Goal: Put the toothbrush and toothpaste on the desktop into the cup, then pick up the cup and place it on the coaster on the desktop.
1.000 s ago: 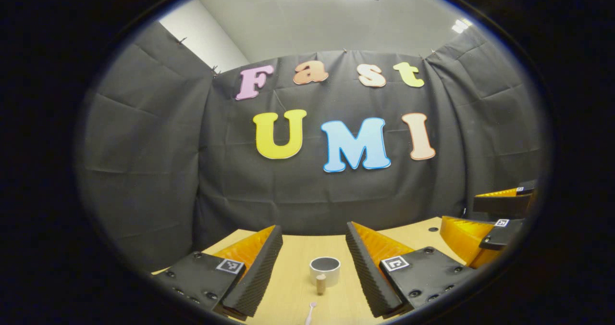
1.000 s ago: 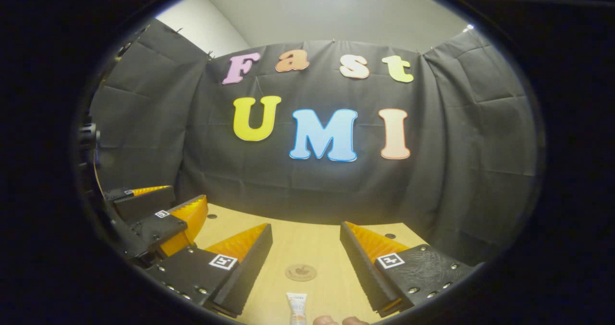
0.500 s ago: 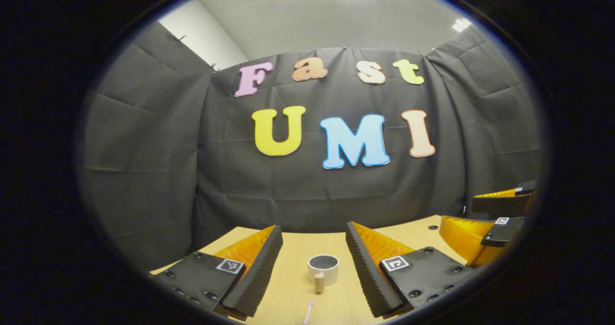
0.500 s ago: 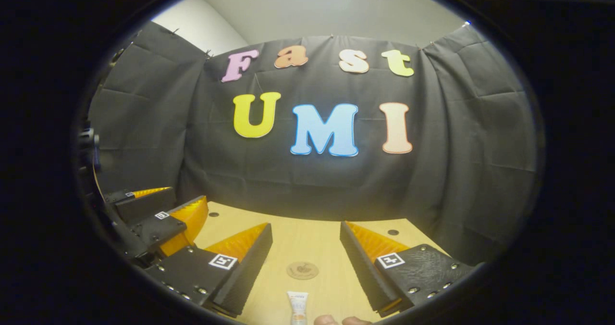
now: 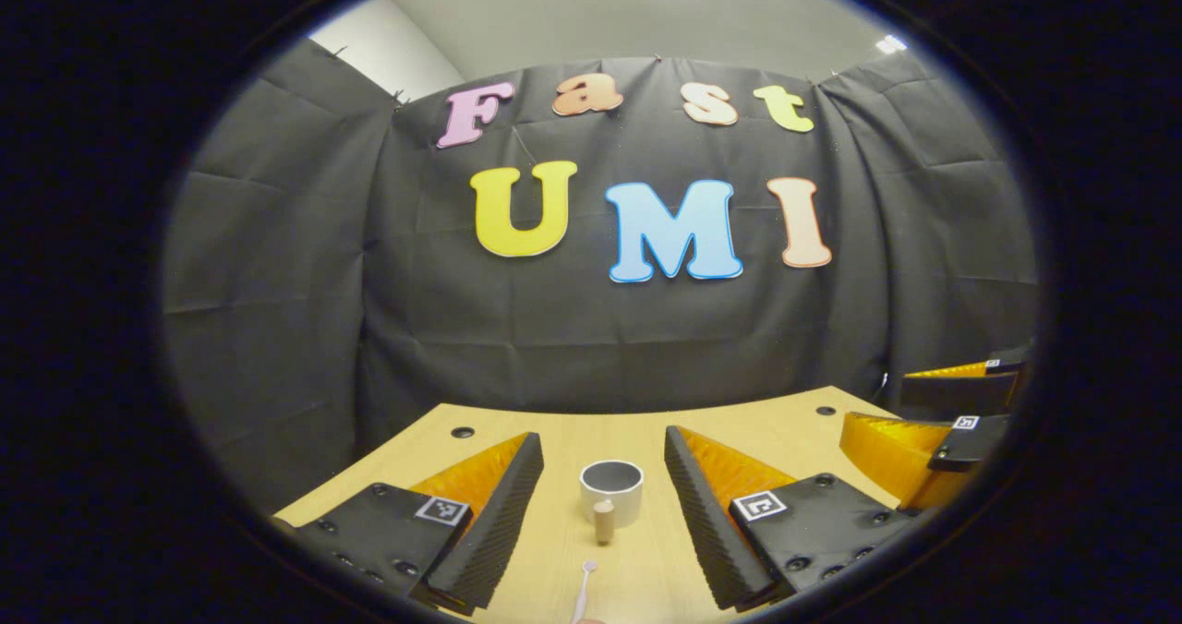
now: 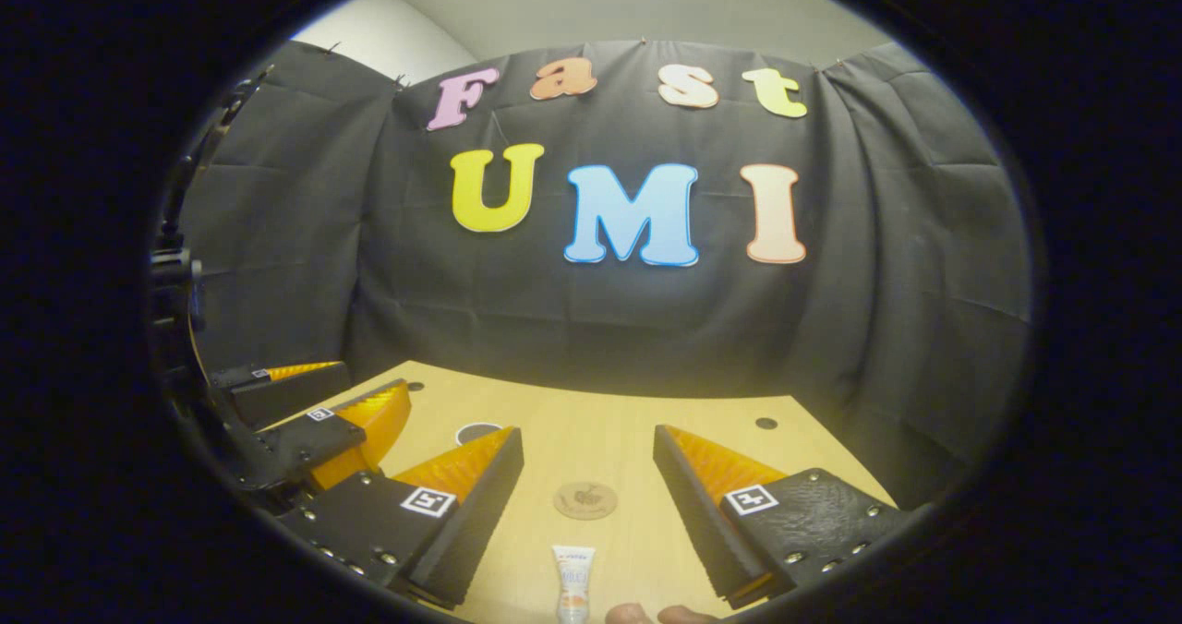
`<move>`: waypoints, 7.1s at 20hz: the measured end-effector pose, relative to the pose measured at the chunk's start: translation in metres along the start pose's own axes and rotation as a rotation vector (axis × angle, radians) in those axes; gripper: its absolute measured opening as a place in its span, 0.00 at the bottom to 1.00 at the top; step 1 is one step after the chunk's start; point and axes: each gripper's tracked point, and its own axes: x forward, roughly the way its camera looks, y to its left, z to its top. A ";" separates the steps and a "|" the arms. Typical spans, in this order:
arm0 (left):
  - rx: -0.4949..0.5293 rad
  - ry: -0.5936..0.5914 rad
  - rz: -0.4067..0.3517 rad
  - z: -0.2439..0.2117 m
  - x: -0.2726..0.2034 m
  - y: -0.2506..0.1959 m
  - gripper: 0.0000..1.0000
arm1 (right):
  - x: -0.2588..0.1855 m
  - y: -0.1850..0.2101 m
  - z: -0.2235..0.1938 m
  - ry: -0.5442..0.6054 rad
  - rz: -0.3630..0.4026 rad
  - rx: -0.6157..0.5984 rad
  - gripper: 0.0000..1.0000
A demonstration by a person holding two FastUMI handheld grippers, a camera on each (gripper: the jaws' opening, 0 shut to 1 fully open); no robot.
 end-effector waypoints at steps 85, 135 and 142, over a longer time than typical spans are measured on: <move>-0.155 1.129 -0.128 -0.282 -0.014 0.043 0.10 | 0.024 0.025 -0.225 0.996 0.095 0.275 0.22; -0.172 0.228 -0.230 -0.108 0.220 0.038 0.07 | 0.099 0.030 -0.066 0.503 0.158 0.313 0.22; -0.189 0.294 -0.250 -0.129 0.210 0.035 0.27 | 0.122 0.035 -0.058 0.494 0.171 0.305 0.22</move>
